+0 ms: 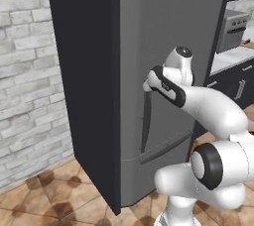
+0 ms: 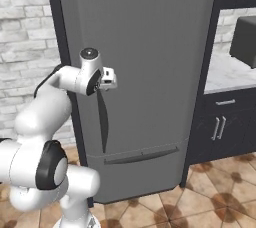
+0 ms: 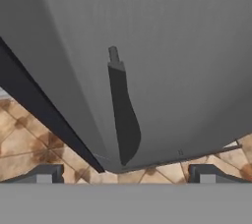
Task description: Retrieve a lemon from the fridge and place it on the cutting board with the fish.
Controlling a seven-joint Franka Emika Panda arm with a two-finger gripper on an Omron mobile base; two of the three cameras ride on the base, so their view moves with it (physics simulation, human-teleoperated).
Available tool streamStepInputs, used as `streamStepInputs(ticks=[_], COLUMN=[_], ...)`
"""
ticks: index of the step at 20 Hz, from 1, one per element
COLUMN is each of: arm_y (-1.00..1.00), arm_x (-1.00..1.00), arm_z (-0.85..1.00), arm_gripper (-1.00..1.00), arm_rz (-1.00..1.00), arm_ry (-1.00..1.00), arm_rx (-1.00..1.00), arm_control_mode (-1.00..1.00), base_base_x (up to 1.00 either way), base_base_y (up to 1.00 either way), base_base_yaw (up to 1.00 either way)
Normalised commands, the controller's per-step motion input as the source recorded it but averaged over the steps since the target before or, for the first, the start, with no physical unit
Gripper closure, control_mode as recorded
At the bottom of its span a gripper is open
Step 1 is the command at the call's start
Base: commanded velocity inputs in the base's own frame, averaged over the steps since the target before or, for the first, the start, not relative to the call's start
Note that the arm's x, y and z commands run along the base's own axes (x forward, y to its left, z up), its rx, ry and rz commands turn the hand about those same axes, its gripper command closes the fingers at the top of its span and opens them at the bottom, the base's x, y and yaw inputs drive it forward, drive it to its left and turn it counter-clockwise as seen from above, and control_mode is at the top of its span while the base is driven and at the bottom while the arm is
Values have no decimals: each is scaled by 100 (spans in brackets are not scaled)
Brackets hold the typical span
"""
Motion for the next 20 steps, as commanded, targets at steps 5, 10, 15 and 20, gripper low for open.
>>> streamStepInputs(ticks=[5,10,15,20], arm_y=[14,10,0,0], arm_x=[23,30,28,24], arm_z=[-6,-19,-20,-28], arm_gripper=[-100,-100,-100,-100], arm_rz=[0,0,0,0], arm_ry=[-6,-1,0,0], arm_rx=[0,0,0,0], arm_control_mode=[-100,-100,-100,-100], base_base_x=[0,0,0,0], base_base_y=[0,0,0,0], base_base_yaw=[0,0,0,0])
